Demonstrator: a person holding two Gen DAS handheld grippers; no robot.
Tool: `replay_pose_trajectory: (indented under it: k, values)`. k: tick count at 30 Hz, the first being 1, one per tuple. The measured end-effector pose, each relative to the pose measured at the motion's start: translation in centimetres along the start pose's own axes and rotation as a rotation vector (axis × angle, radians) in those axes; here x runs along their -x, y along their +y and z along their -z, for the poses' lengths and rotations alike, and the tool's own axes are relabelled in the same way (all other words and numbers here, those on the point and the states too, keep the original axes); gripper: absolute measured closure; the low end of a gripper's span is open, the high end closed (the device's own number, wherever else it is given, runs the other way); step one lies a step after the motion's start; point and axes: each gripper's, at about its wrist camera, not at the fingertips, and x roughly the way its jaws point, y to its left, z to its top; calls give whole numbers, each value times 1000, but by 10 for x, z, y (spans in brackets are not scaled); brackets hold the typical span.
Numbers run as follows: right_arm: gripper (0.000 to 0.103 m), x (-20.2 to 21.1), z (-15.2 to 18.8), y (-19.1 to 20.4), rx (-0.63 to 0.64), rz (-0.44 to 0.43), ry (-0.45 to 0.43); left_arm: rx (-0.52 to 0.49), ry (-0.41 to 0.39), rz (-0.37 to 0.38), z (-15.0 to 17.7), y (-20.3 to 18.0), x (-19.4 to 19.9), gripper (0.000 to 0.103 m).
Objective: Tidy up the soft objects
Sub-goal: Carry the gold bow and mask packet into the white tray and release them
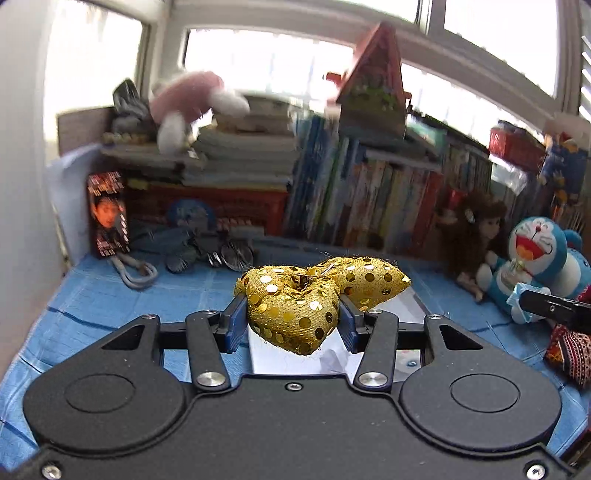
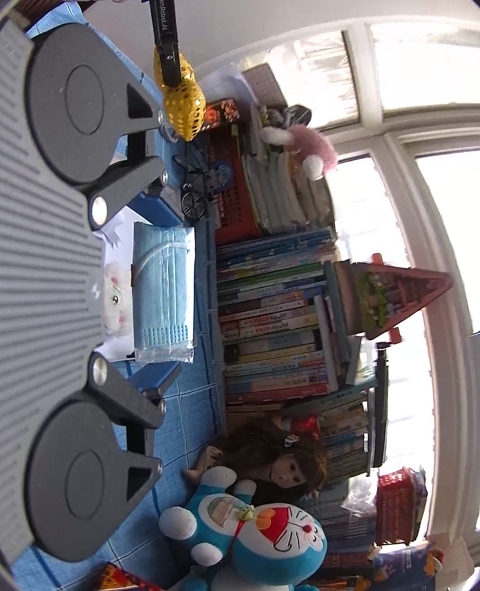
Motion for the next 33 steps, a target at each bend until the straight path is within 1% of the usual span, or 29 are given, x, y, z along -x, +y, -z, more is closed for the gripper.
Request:
replay_pose_trajectory:
  k: [4, 8, 10, 14, 16, 19, 23, 28, 33]
  values:
    - [24, -29, -10, -5, -28, -3, 118, 36, 125, 14, -12, -3, -39, 56]
    - [24, -60, -12, -5, -33, 9, 203, 61, 232, 8, -12, -6, -78, 56]
    - [24, -74, -13, -1, -4, 15, 227, 54, 282, -4, -13, -9, -97, 56]
    - [23, -106, -12, 13, 133, 28, 233, 55, 352, -38, -15, -13, -131, 56]
    - [23, -124, -12, 17, 155, 19, 261, 50, 365, -59, -17, -13, -146, 56]
    - [23, -151, -12, 15, 106, -6, 326, 36, 383, -67, -23, -14, -168, 56]
    - [23, -180, -10, 17, 123, 9, 363, 4, 390, -29, -29, -18, -197, 54]
    - [23, -208, -2, 18, 146, 36, 415, 19, 437, 27, -25, -20, -233, 54]
    - [23, -231, 6, 12, 158, 82, 452, 4, 474, 25, -14, -23, -257, 54]
